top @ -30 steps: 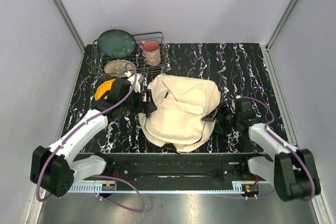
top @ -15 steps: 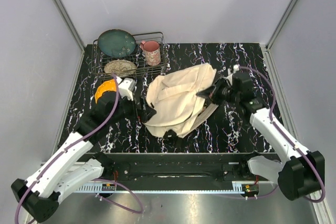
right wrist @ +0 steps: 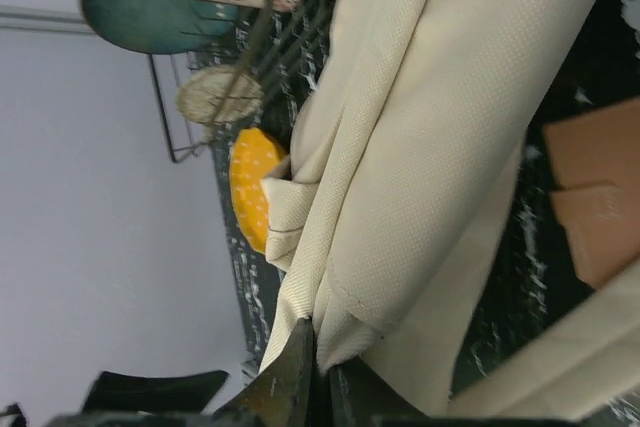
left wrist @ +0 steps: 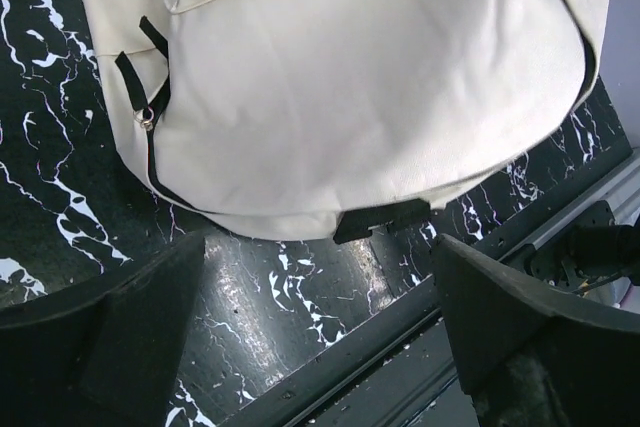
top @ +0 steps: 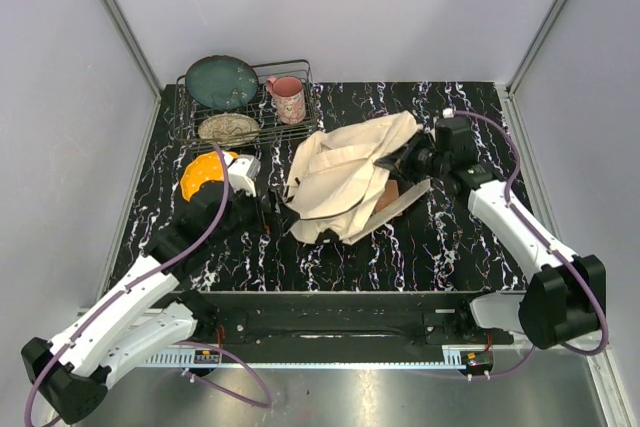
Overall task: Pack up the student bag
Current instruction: Adjust the student bag at the center of the board.
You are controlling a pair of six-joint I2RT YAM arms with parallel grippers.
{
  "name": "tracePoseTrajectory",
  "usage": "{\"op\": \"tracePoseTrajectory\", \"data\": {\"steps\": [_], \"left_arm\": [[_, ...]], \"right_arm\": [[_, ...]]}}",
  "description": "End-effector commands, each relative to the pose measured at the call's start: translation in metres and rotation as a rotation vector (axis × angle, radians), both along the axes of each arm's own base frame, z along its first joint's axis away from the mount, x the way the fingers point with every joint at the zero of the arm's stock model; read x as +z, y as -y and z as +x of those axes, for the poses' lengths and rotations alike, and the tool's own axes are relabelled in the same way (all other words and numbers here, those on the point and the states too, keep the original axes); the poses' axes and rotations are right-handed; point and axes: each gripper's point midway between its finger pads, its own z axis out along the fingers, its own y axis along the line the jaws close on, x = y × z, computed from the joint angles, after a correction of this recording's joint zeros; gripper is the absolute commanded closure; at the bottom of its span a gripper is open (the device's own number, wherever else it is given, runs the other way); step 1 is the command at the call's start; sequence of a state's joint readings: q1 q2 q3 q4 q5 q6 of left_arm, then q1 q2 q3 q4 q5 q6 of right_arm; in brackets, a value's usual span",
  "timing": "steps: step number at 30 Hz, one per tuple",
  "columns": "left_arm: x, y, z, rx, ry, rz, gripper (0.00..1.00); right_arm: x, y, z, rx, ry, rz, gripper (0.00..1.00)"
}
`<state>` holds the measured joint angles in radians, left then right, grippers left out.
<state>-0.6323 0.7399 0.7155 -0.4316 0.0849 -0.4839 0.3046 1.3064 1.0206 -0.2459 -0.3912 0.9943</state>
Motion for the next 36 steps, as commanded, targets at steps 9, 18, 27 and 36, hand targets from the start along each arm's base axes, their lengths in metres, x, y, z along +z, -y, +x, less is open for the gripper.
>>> {"op": "tracePoseTrajectory", "data": {"steps": [9,18,27,36], "left_arm": [[0.039,0.055,0.045,-0.169,0.108,0.006,0.01],[0.003,0.093,0.044,-0.294,0.038,0.043,0.01],[-0.001,0.087,0.036,-0.278,0.029,0.041,0.01],[-0.015,0.082,0.029,-0.287,0.004,0.075,0.01]], "right_arm": [[-0.077,0.005,-0.049,0.086,-0.09,-0.219,0.67],[-0.074,0.065,-0.063,-0.219,-0.079,-0.33,0.19],[-0.127,0.101,-0.099,-0.466,-0.201,-0.247,0.34],[-0.174,0.09,-0.086,-0.493,-0.318,-0.019,0.66]]}}
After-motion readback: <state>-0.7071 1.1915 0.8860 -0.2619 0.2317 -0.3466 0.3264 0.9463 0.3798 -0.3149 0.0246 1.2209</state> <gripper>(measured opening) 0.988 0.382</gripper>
